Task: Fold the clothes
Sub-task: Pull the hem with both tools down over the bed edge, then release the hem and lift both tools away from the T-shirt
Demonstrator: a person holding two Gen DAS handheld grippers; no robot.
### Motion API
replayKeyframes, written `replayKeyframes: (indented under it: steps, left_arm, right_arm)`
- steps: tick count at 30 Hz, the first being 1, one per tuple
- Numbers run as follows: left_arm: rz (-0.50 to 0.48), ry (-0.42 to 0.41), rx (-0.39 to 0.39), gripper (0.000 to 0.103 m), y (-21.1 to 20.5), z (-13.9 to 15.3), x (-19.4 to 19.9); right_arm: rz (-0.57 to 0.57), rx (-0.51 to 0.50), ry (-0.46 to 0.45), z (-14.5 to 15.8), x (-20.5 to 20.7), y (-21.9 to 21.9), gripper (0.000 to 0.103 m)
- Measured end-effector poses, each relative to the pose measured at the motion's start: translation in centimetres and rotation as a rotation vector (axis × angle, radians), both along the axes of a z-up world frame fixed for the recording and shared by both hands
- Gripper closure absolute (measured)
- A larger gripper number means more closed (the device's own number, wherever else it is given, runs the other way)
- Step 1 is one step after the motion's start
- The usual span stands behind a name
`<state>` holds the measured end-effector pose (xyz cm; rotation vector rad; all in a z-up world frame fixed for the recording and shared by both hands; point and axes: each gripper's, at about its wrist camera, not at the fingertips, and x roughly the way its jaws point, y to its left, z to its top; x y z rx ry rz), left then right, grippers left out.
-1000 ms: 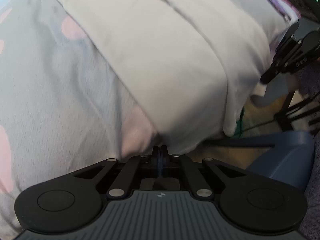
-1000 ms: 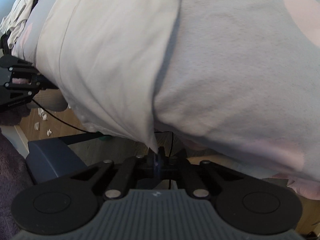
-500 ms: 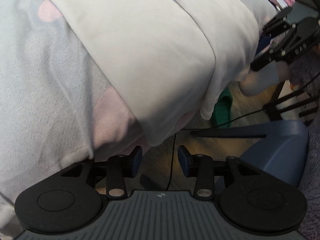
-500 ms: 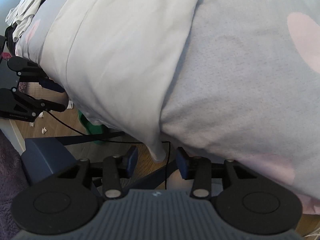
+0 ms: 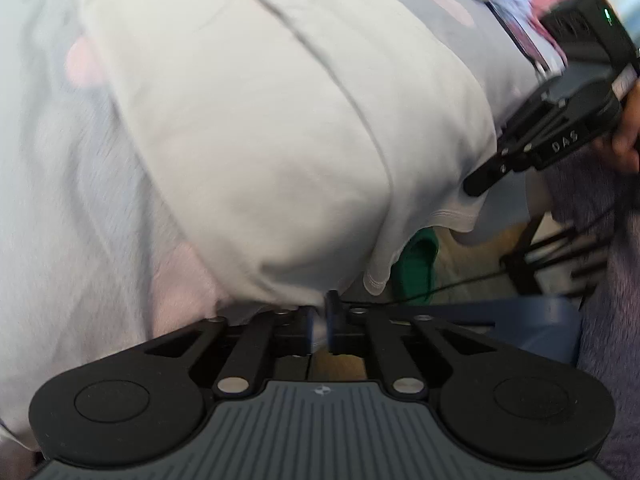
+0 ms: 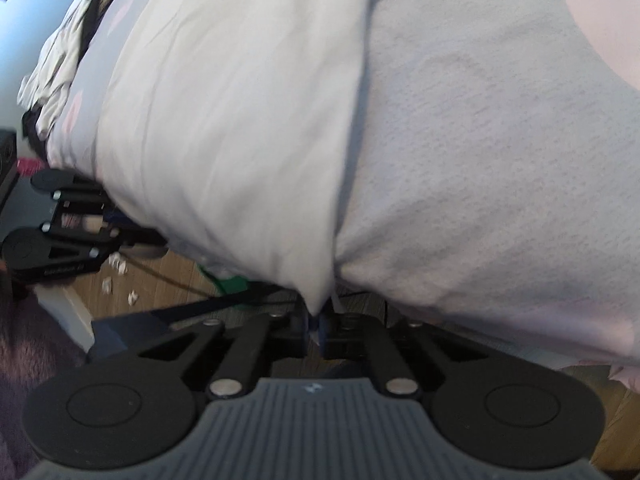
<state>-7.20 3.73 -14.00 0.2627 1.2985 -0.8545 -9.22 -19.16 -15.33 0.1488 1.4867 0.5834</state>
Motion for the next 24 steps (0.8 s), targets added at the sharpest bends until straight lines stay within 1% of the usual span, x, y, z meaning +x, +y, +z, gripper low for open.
replayKeyframes:
  steps: [3,6,10,13,16,20,24]
  left_arm:
    - [-0.049,0.061,0.014,0.103,0.6,0.9,0.3]
    - [-0.089,0.124,-0.007,0.103,1.5,2.7,0.5]
    - [-0.087,0.172,-0.101,0.103,3.0,5.7,1.1]
    - [-0.041,0.192,-0.194,0.103,4.5,7.7,1.9]
    - [0.012,0.188,-0.300,0.103,6.0,9.6,2.7]
    - [0.087,0.147,-0.398,0.103,6.9,11.2,3.9]
    - [0.152,0.094,-0.451,0.103,8.2,13.1,6.1]
  right_arm:
    - [0.073,0.001,0.017,0.8,-0.1,0.1,0.099]
    - [0.124,0.026,0.034,2.3,-0.1,-0.6,0.100]
    - [0.165,0.091,0.035,4.9,-0.1,-2.1,0.100]
    - [0.151,0.183,0.017,7.3,-0.8,-3.1,0.100]
    - [0.099,0.285,-0.031,9.2,-0.2,-4.7,0.100]
    - [0.039,0.373,-0.134,12.4,0.4,-6.3,0.100]
    - [-0.022,0.427,-0.225,15.5,2.3,-7.9,0.100]
